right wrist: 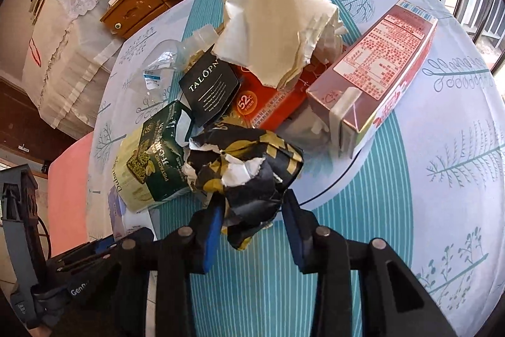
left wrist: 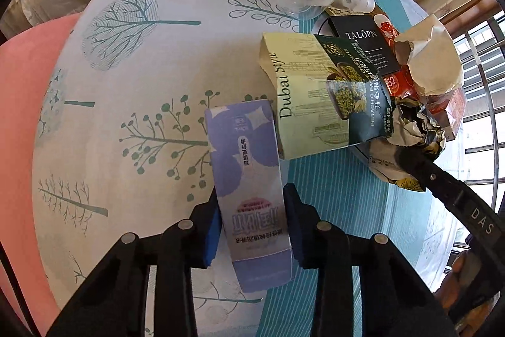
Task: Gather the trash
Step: 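Grasp the lavender box with the left tool while the right tool grasps the black-gold wrapper, then carry the lavender box and black-gold wrapper down over the trash bin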
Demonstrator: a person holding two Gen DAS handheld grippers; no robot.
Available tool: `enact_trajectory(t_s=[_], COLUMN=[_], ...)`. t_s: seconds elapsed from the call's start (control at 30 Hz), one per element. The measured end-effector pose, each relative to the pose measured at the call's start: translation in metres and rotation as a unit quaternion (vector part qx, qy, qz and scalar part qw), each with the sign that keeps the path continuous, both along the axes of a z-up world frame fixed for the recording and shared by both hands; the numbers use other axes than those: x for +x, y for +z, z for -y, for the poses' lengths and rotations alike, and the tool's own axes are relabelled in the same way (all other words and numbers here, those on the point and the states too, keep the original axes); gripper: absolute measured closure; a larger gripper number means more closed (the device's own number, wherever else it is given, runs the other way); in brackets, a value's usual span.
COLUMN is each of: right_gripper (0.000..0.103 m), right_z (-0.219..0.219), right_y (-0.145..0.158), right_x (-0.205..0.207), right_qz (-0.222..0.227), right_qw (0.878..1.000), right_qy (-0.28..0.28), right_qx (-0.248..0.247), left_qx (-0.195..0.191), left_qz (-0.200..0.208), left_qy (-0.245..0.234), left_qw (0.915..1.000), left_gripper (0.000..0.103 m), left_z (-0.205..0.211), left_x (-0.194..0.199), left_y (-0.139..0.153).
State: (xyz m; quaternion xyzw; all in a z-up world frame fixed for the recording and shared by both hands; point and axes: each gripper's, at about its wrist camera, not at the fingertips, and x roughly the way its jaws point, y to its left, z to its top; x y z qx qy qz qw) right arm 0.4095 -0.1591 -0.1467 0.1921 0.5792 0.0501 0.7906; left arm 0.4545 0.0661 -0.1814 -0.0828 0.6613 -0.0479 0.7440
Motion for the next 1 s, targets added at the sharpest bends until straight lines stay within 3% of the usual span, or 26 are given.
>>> enact_trajectory(t_s=[0.33,0.8,1.0], right_gripper=[0.067,0.067,0.067], right_z=[0.002,0.021,0.038], right_y=[0.026,0.074,0.093], right_x=[-0.034,-0.117,-0.165], right_qz=[0.022,0.069,0.093], right_qw=[1.000,0.996,0.993], right_qy=[0.016,0.060,0.077], right_qx=[0.008,0.021,0.018], left_qx=[0.001,0.027,0.030], left_qz=[0.004,0.099,0.120], left_qy=[0.014,0.003,0.001], left_qw=[0.9999,0.9947,0.9923], left_gripper=[0.068,0.068,0.068], left_z=[-0.010,0.030,0.052], left_x=[-0.044,-0.117,-0.162], left_y=[0.014,0.091,0.113])
